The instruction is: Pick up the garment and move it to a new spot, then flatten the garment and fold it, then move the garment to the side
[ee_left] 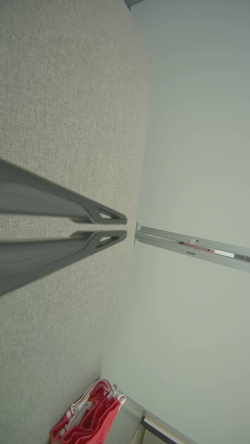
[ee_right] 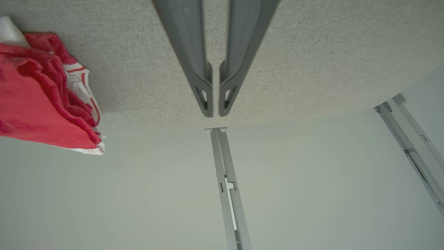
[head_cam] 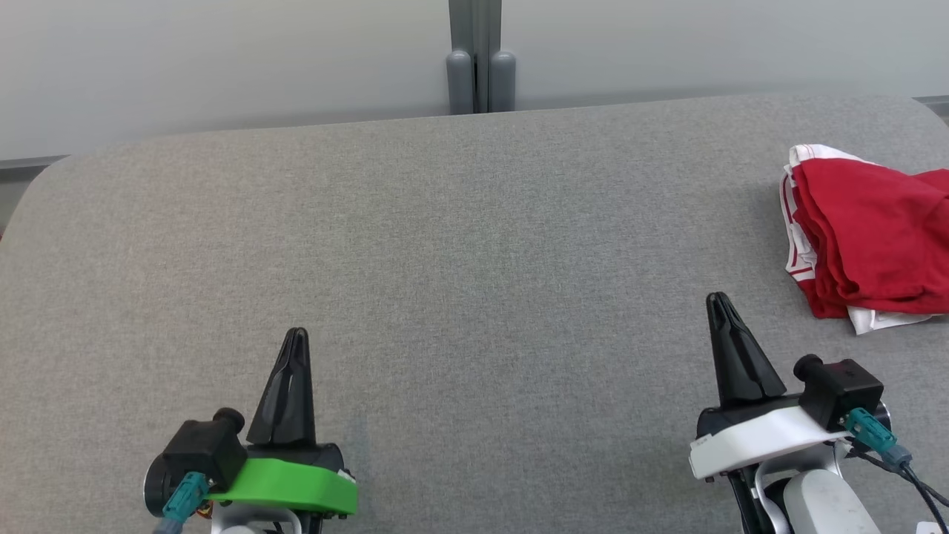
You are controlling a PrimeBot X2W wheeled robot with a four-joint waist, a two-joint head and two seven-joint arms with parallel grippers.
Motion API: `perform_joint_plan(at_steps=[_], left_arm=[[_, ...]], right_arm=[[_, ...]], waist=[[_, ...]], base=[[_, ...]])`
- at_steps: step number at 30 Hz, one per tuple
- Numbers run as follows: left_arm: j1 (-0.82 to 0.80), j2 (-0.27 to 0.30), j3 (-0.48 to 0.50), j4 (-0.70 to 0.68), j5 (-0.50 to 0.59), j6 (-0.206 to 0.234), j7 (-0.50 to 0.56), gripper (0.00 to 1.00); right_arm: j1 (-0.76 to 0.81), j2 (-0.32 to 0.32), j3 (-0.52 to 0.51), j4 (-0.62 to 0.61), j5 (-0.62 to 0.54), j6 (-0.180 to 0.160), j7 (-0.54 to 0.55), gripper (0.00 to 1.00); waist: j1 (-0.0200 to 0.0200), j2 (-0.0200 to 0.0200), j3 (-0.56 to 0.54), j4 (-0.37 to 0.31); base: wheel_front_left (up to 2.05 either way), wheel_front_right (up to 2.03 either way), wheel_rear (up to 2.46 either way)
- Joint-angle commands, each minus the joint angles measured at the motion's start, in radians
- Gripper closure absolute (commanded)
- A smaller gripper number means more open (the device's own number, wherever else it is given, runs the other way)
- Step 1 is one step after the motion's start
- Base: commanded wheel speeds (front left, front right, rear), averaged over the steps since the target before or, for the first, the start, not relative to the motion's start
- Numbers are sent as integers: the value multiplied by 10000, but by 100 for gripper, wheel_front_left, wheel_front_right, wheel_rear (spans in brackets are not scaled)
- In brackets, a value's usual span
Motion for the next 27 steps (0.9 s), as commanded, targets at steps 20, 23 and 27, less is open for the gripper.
perform_joint_plan(at_steps=[20, 23, 27], left_arm=[[-264, 240, 509, 295, -3761, -274, 739, 100], [-301, 262, 581, 359, -4229, -316, 844, 100], [-340, 287, 671, 432, -4801, -361, 973, 100]], right_arm=[[-202, -231, -235, 181, 4078, 0, 783, 100], [-215, -249, -273, 221, 4579, 0, 890, 100], [-231, -270, -323, 269, 5191, 0, 1024, 100]], waist=[[0, 0, -126, -14], [0, 0, -145, -16], [0, 0, -169, -18]], base=[[0, 0, 0], [0, 0, 0], [0, 0, 0]])
